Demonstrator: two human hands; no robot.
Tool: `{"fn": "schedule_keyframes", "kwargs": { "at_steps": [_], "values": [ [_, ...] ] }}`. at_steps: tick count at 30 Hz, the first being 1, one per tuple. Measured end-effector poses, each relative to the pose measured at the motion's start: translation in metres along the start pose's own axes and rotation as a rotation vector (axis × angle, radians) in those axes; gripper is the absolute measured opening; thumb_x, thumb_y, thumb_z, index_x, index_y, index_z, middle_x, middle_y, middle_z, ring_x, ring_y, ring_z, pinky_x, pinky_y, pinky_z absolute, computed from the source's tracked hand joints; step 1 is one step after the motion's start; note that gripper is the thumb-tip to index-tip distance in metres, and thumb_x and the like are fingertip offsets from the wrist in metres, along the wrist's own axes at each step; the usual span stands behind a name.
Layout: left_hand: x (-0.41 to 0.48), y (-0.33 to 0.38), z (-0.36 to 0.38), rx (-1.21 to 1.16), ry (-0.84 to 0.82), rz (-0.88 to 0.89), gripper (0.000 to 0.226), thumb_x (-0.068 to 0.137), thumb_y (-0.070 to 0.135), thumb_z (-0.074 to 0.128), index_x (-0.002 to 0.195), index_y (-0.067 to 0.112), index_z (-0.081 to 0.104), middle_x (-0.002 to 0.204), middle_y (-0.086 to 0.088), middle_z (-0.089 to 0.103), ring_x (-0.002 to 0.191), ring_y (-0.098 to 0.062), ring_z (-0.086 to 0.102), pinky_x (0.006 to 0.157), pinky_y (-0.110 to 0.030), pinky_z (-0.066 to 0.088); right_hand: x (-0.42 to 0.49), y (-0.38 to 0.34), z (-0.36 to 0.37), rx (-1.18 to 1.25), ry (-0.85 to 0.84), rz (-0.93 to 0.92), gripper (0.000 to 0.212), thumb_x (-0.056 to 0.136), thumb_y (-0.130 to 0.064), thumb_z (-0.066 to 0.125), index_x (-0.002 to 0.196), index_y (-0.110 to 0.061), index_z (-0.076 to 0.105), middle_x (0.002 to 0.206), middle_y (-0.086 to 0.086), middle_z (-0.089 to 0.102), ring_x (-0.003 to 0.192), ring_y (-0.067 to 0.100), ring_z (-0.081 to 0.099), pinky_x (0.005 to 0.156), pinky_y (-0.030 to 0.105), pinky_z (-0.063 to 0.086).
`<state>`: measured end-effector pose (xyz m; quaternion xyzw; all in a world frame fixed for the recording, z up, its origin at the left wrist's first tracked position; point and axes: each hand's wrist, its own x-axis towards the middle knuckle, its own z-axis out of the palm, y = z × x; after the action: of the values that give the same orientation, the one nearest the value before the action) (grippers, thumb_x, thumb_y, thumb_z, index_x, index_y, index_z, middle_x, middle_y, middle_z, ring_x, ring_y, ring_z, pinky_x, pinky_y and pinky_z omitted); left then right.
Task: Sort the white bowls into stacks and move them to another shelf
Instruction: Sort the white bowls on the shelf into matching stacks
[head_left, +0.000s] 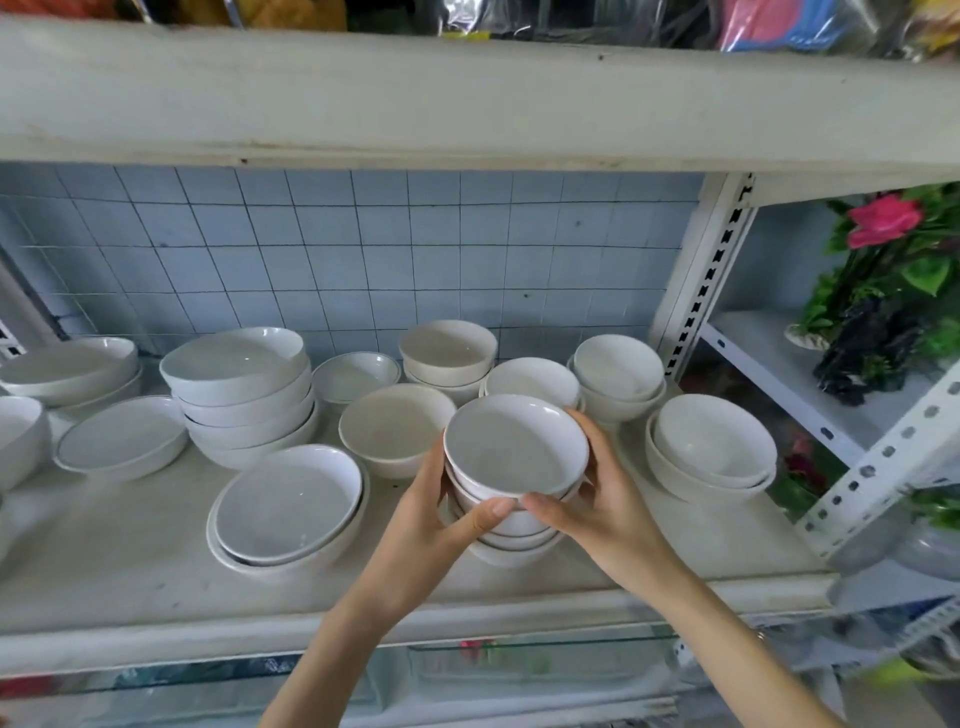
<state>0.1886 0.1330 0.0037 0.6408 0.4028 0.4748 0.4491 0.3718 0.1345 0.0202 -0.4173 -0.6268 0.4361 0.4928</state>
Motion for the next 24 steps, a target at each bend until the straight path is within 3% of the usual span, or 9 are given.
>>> {"fn": "schedule_keyframes", "kwargs": {
  "at_steps": [8, 12, 15, 18, 21, 24],
  "values": [
    [-0.003, -0.004, -0.001, -0.025, 0.008, 0.002, 0.073, 0.076, 0.042, 0.072, 0.138, 0.022, 0.039, 0.13, 0.012, 0.056, 0.125, -0.009, 0.05, 0.101, -0.022, 0.042, 0.001, -0.003, 0.001, -0.021, -0.046, -0.02, 0.074, 0.063, -0.034, 0.077, 0.127, -0.031, 0.039, 0.117, -0.03, 0.055, 0.115, -0.003, 0.051, 0.088, 0.012, 0.043],
    [-0.001, -0.002, -0.001, -0.034, 0.034, 0.008, 0.08, 0.07, 0.049, 0.076, 0.136, 0.026, 0.038, 0.129, 0.017, 0.055, 0.124, -0.006, 0.049, 0.1, -0.019, 0.042, 0.001, -0.004, -0.002, -0.027, -0.084, 0.018, 0.084, 0.061, -0.052, 0.079, 0.131, -0.032, 0.035, 0.12, -0.031, 0.052, 0.117, -0.004, 0.049, 0.09, 0.011, 0.042],
    [0.0, -0.002, 0.0, -0.037, 0.052, 0.007, 0.086, 0.066, 0.039, 0.079, 0.137, 0.032, 0.032, 0.129, 0.025, 0.052, 0.126, -0.001, 0.046, 0.099, -0.013, 0.038, 0.002, -0.001, -0.009, -0.052, -0.131, 0.039, 0.09, 0.062, -0.061, 0.074, 0.135, -0.033, 0.03, 0.127, -0.033, 0.048, 0.124, -0.005, 0.044, 0.096, 0.013, 0.039],
    [0.0, -0.002, 0.006, -0.047, 0.034, 0.014, 0.087, 0.067, 0.023, 0.085, 0.134, 0.034, 0.03, 0.124, 0.032, 0.052, 0.122, 0.007, 0.045, 0.094, -0.005, 0.035, 0.005, 0.004, -0.024, -0.079, -0.139, 0.051, 0.091, 0.067, -0.069, 0.064, 0.141, -0.029, 0.028, 0.143, -0.023, 0.039, 0.132, -0.003, 0.035, 0.106, 0.018, 0.035],
    [-0.004, -0.007, 0.012, -0.078, 0.032, 0.013, 0.089, 0.064, 0.007, 0.082, 0.132, 0.032, 0.029, 0.119, 0.038, 0.051, 0.118, 0.013, 0.045, 0.091, -0.002, 0.034, 0.02, 0.001, -0.041, -0.181, -0.064, 0.048, 0.077, 0.074, -0.074, 0.05, 0.137, -0.034, 0.036, 0.143, -0.022, 0.038, 0.131, -0.011, 0.032, 0.105, 0.009, 0.029],
    [-0.008, -0.014, 0.015, -0.073, 0.014, 0.013, 0.101, 0.062, 0.005, 0.083, 0.138, 0.028, 0.02, 0.126, 0.037, 0.046, 0.124, 0.012, 0.041, 0.094, -0.002, 0.032, 0.042, 0.001, -0.058, -0.298, 0.011, 0.028, 0.049, 0.083, -0.049, 0.054, 0.129, -0.032, 0.045, 0.13, -0.025, 0.046, 0.119, -0.021, 0.038, 0.099, 0.004, 0.033]
  ]
}}
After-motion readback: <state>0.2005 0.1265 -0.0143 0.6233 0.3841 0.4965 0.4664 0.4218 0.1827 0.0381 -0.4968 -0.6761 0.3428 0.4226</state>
